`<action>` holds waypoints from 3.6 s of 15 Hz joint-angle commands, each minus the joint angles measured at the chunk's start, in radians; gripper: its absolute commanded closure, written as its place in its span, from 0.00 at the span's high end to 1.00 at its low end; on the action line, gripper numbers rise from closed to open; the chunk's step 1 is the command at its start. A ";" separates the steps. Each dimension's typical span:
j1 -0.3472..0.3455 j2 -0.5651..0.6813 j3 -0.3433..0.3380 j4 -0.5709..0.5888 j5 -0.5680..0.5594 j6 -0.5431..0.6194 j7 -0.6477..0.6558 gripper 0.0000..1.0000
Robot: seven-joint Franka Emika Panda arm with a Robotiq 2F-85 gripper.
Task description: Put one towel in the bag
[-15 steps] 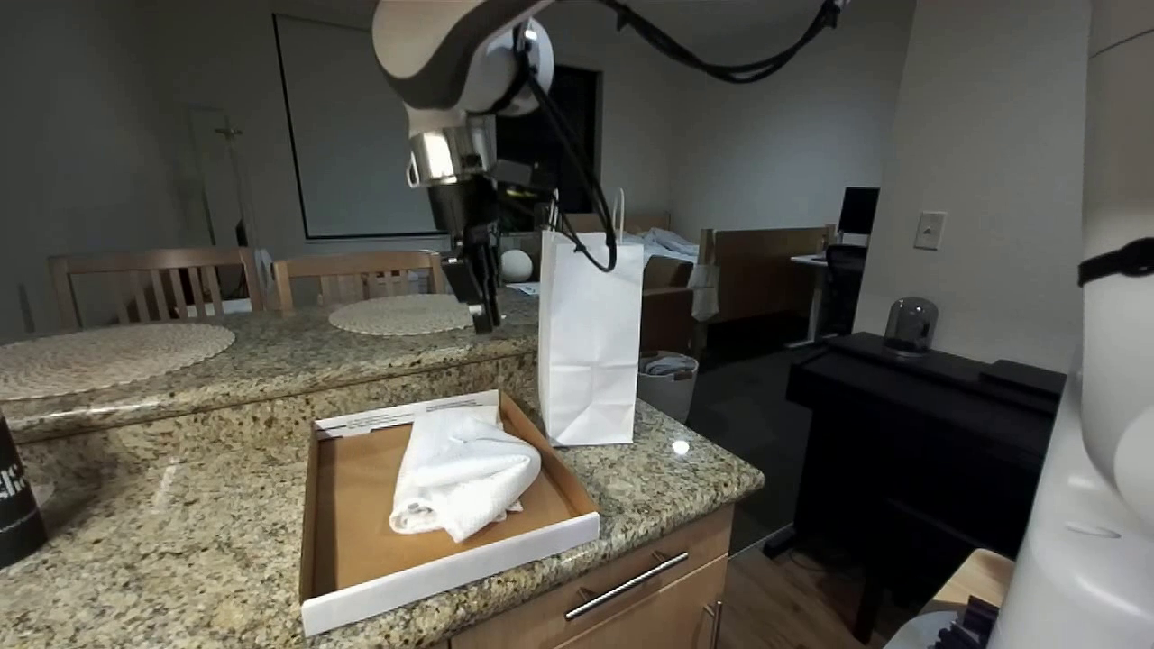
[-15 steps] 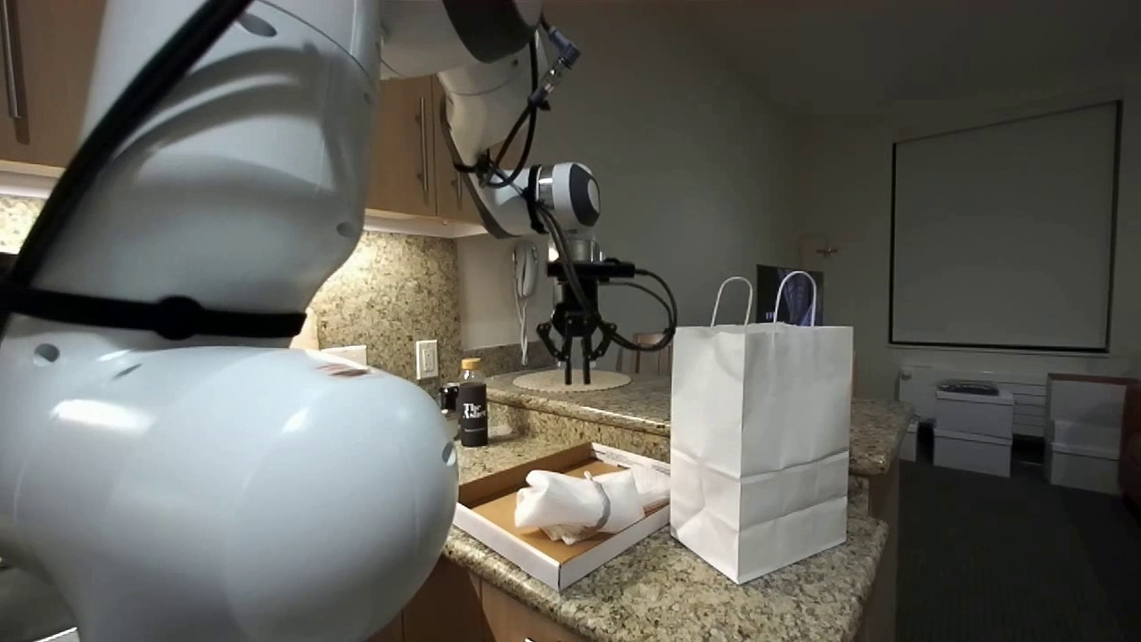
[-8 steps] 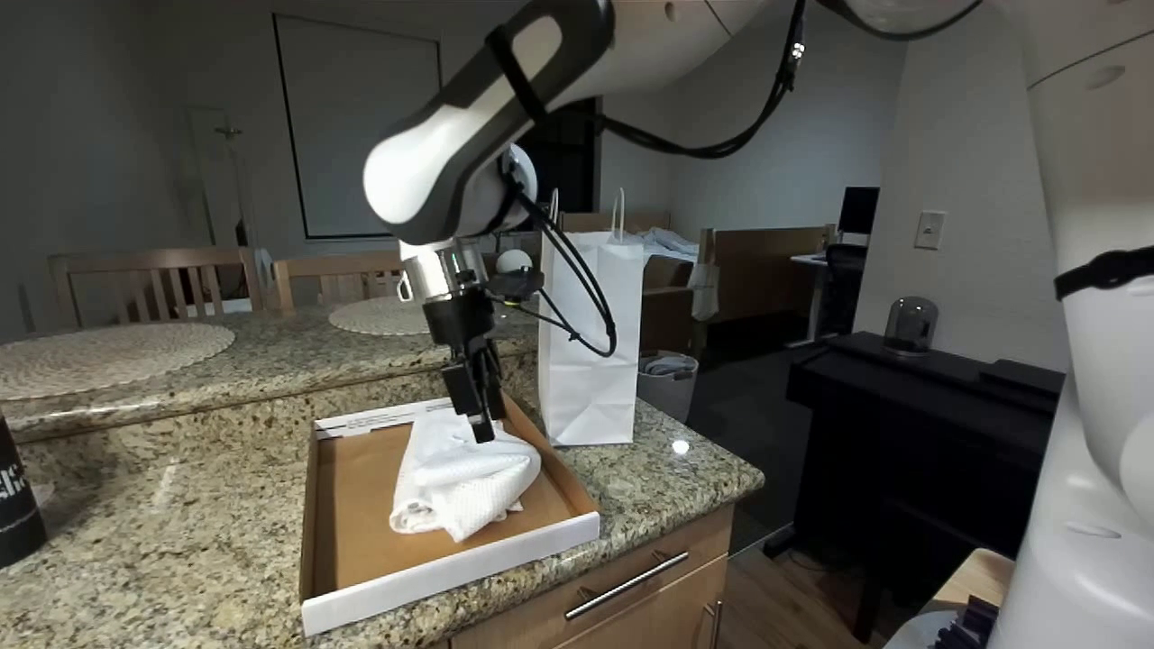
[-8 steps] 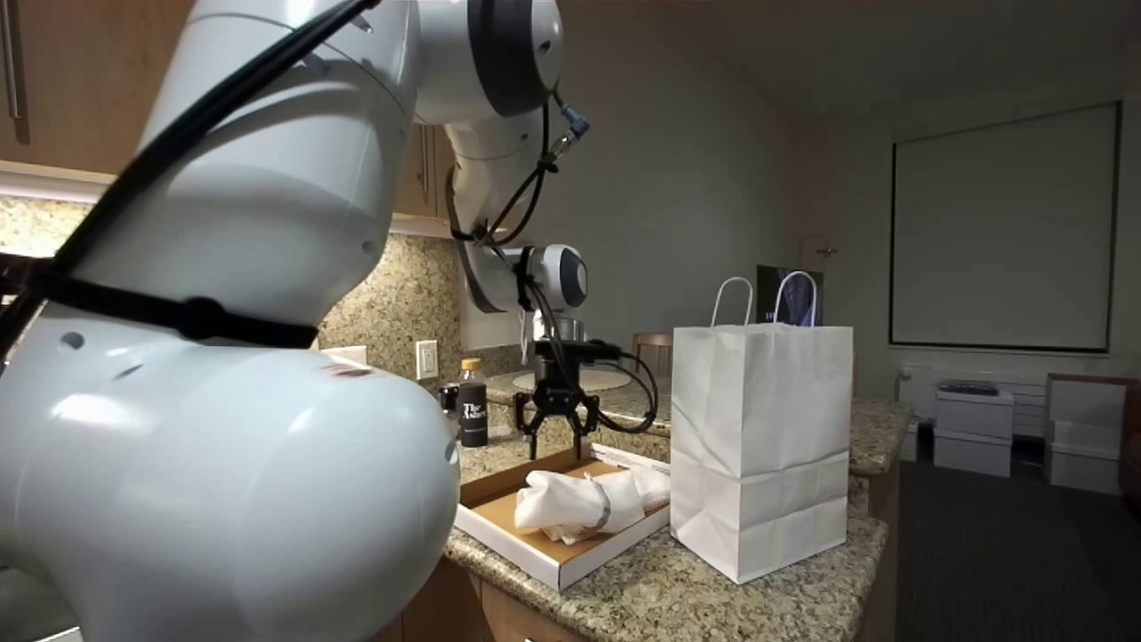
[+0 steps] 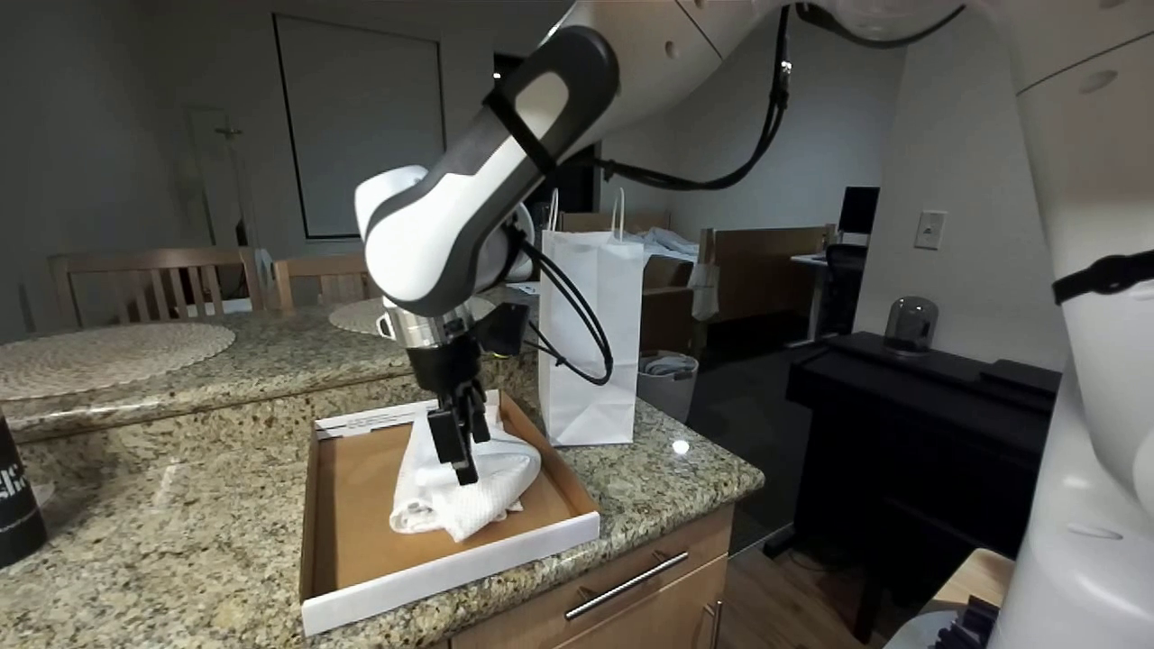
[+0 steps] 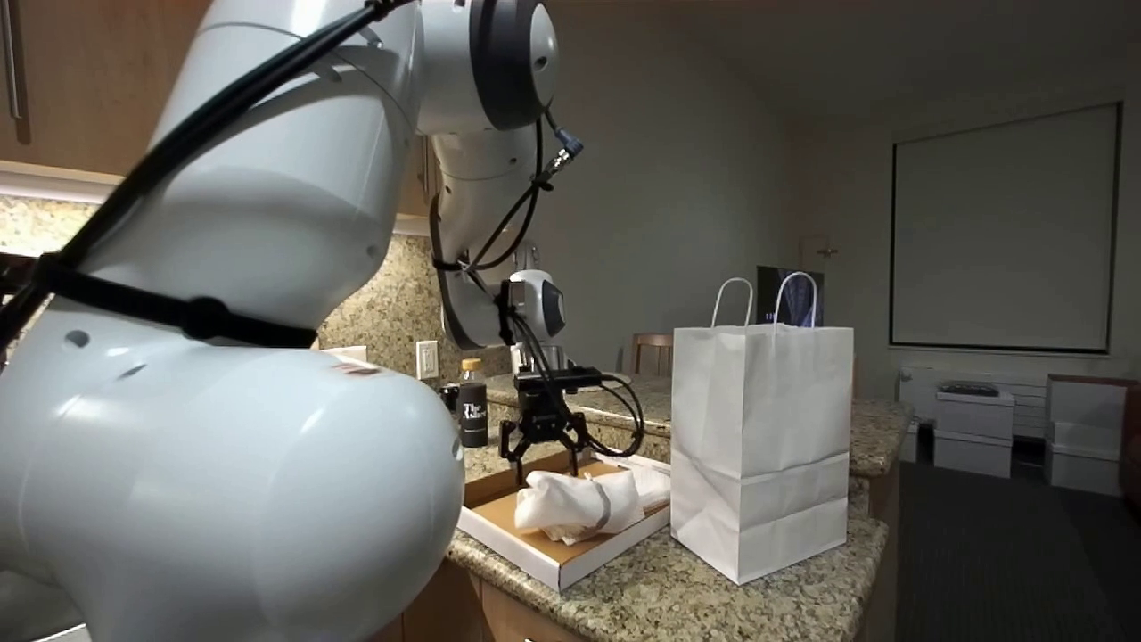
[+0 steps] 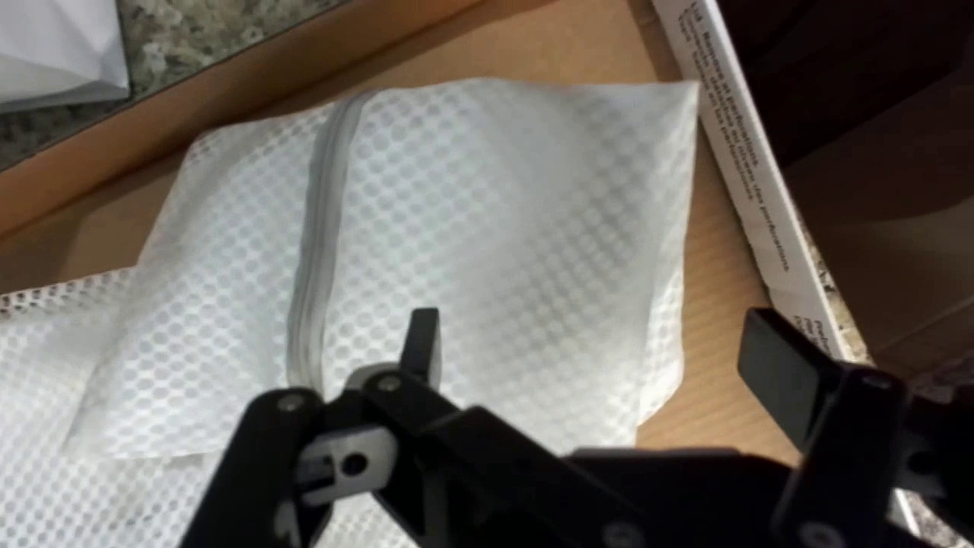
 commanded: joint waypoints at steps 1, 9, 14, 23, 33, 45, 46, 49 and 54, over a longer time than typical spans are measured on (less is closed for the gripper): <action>-0.026 0.002 0.025 -0.011 0.056 -0.059 -0.066 1.00; -0.003 0.115 -0.054 0.034 -0.093 0.015 0.038 1.00; 0.001 0.173 -0.073 0.084 -0.115 0.048 0.070 0.67; -0.061 0.196 -0.017 0.155 0.034 -0.098 -0.042 0.10; -0.215 -0.065 0.059 0.083 0.370 -0.287 -0.355 0.09; -0.179 -0.532 -0.091 0.153 0.469 -0.289 -0.243 0.08; -0.184 -0.561 -0.118 0.160 0.486 -0.290 -0.235 0.08; -0.200 -0.632 -0.211 0.151 0.535 -0.274 -0.230 0.07; -0.243 -0.683 -0.372 0.143 0.610 -0.243 -0.217 0.07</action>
